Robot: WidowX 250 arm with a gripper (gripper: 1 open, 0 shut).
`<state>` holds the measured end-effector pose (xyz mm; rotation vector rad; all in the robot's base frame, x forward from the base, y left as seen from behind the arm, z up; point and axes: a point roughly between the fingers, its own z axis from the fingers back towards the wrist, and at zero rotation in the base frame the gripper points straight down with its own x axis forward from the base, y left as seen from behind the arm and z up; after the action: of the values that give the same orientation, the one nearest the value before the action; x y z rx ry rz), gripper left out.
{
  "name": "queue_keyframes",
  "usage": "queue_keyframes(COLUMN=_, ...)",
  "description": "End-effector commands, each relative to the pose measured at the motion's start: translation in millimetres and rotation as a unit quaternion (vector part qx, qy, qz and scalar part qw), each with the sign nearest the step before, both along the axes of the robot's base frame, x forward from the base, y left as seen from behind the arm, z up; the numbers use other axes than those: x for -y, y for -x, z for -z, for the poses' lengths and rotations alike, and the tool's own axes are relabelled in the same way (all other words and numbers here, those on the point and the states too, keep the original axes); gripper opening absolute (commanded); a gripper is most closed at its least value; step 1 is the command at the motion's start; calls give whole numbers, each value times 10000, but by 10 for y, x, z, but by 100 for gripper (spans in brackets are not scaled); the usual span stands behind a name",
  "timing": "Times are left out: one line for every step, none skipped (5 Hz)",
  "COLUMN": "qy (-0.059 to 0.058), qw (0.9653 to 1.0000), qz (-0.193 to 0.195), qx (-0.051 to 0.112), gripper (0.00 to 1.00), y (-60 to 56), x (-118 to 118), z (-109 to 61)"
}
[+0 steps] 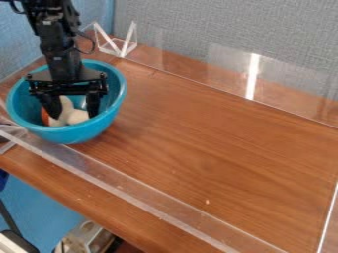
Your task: Remove the mushroom from inside the blue bowl and put it on the table
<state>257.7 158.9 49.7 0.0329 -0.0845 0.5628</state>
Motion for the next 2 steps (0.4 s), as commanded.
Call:
queue_keyframes(qy=-74, qw=9999, qz=30, qx=111, gripper=100, y=-45, x=-131, z=-48)
queue_keyframes(qy=-55, qw=9999, qz=98, qx=86, gripper=100, y=-68, x=-142, z=-24)
